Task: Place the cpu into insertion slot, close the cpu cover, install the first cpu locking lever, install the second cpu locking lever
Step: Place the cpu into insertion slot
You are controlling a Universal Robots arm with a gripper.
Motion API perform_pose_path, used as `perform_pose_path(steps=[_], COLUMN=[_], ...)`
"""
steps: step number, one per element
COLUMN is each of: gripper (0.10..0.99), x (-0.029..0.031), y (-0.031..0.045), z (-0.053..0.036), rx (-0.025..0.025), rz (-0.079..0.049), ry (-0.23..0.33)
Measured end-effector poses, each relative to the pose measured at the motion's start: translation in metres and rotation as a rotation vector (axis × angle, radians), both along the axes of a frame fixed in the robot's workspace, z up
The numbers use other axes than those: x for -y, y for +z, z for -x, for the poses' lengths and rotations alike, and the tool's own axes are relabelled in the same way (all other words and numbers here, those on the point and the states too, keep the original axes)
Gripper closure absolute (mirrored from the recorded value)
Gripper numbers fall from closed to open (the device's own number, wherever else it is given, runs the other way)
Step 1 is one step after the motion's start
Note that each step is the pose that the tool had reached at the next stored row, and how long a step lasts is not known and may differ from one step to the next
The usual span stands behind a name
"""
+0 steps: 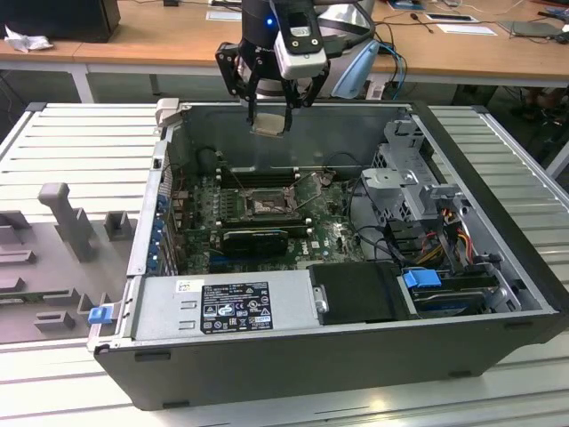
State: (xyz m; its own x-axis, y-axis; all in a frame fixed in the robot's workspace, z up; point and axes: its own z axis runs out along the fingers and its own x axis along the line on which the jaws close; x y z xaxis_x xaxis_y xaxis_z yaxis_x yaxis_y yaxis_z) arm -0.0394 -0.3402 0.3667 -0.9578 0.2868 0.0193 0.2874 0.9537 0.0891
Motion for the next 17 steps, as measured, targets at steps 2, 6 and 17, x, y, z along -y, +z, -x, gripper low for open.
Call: perform_pose_path(steps=[2, 6, 17], gripper=[0.557, 0.557, 0.557], x=[0.0000, 0.0000, 0.0000], y=[0.0000, 0.0000, 0.0000], z=[0.0000, 0.0000, 0.0000], rx=[0.0000, 0.0000, 0.0000], rz=[0.000, 0.000, 0.000], ry=[-0.009, -0.031, -0.084])
